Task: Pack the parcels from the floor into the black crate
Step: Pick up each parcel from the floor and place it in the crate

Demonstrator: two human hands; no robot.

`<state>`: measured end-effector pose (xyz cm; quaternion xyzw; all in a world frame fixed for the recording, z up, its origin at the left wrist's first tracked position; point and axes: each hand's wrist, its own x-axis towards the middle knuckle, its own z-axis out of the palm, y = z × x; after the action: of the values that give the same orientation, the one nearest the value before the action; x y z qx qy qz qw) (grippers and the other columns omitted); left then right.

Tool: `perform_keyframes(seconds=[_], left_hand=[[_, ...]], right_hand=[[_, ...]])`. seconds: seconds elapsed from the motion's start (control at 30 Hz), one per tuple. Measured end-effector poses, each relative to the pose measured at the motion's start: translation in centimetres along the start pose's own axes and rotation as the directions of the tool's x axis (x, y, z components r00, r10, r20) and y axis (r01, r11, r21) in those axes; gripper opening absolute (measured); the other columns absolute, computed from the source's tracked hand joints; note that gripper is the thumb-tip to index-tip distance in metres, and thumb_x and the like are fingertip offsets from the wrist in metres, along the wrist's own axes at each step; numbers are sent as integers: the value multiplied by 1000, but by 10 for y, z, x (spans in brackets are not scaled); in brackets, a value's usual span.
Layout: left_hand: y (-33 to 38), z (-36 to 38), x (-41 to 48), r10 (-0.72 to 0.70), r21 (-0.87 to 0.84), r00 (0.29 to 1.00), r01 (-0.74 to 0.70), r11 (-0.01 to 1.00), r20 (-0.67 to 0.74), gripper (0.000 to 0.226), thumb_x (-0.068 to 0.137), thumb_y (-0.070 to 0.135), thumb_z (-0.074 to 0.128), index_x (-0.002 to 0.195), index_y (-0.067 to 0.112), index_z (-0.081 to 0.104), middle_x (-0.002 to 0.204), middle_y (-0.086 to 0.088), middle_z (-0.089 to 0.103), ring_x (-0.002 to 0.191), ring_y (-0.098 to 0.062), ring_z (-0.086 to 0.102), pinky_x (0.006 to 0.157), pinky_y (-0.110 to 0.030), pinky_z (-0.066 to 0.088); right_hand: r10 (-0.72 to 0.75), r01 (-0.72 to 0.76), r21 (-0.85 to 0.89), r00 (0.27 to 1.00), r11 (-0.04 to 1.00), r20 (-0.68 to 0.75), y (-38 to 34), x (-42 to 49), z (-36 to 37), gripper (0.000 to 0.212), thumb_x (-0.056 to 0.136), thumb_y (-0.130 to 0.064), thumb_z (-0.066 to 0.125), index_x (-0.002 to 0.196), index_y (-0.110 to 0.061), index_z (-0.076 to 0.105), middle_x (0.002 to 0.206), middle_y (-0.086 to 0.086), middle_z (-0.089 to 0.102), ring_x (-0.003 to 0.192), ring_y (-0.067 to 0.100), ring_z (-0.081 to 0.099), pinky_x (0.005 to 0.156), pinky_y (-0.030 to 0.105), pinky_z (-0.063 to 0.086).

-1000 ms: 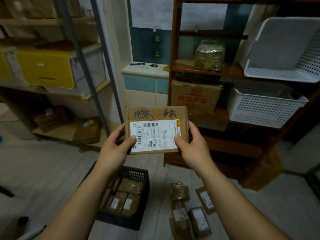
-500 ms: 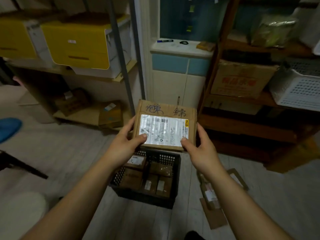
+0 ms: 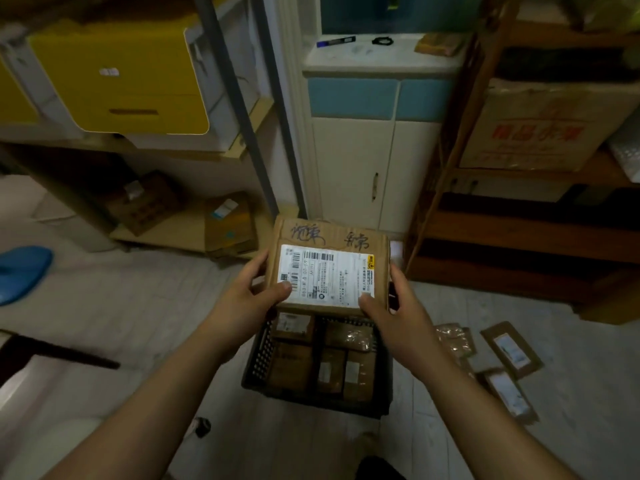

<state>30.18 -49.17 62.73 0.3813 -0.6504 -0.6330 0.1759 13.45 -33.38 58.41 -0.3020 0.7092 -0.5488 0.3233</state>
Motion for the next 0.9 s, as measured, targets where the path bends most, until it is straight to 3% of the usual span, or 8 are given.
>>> perform_keyframes(seconds=[0.07, 0.17, 0.33, 0.4, 0.53, 0.67, 0.8, 0.9], left_hand=[[-1, -5, 23, -7, 23, 1000, 6, 1000, 26, 46, 88, 14, 59, 114, 51, 49, 99, 20, 67, 84, -2, 68, 56, -13, 52], [-8, -9, 54, -44, 35, 998, 43, 998, 47, 43, 90, 15, 57, 115, 49, 50, 100, 19, 66, 84, -4, 68, 57, -14, 52], [-42, -13, 107, -145, 57, 982, 138, 989, 123, 43, 88, 19, 57, 117, 50, 49, 111, 9, 60, 95, -16, 65, 75, -35, 57], [-63, -13, 133, -160, 93, 972, 146, 985, 175, 43, 88, 18, 59, 105, 56, 50, 104, 14, 63, 94, -12, 66, 77, -35, 57], [-127, -15, 184, -192, 199, 950, 143, 969, 248, 41, 86, 15, 62, 98, 53, 52, 95, 18, 68, 89, -2, 66, 67, -16, 53], [-214, -10, 235, -204, 324, 946, 116, 939, 251, 35, 85, 8, 62, 92, 41, 55, 84, 27, 65, 83, 9, 63, 67, -9, 50], [-316, 13, 264, -214, 432, 956, 109, 895, 202, 49, 85, 9, 64, 121, 37, 47, 95, 29, 53, 93, 1, 58, 72, -8, 45], [-394, 33, 281, -207, 485, 963, 99, 869, 175, 78, 84, 9, 62, 139, 47, 23, 124, 16, 46, 105, -4, 52, 86, -24, 49]], right_hand=[[24, -25, 14, 1000, 1000, 7, 6, 21, 6, 56, 91, -25, 61, 131, -55, 36, 104, -41, 58, 100, -19, 53, 74, 5, 45], [48, -48, -9, 999, 999, -1, 7, 47, 12, 56, 92, -23, 60, 112, -69, 35, 100, -49, 53, 95, -25, 49, 68, 0, 43], [105, -105, 4, 990, 994, -95, 26, 71, 19, 65, 92, -19, 59, 101, -79, 36, 100, -48, 54, 96, -22, 52, 67, 1, 44], [149, -152, -7, 976, 988, -161, 46, 80, 28, 62, 91, -17, 58, 107, -74, 38, 102, -44, 56, 97, -18, 55, 68, 3, 46], [217, -254, -98, 933, 962, -286, 110, 100, 65, 59, 89, -30, 59, 138, -48, 33, 126, -11, 51, 112, 4, 53, 92, 32, 50], [264, -302, -141, 935, 943, -237, 197, 135, 97, 58, 87, -26, 61, 138, -37, 35, 130, -1, 51, 118, 14, 52, 98, 46, 46], [328, -372, -184, 916, 910, -232, 298, 159, 115, 67, 88, -15, 63, 143, -32, 29, 133, 0, 49, 119, 10, 48, 103, 38, 42], [374, -410, -181, 905, 894, -202, 372, 175, 125, 77, 88, -10, 62, 148, -33, 19, 136, 4, 47, 119, 15, 50, 100, 40, 46]])
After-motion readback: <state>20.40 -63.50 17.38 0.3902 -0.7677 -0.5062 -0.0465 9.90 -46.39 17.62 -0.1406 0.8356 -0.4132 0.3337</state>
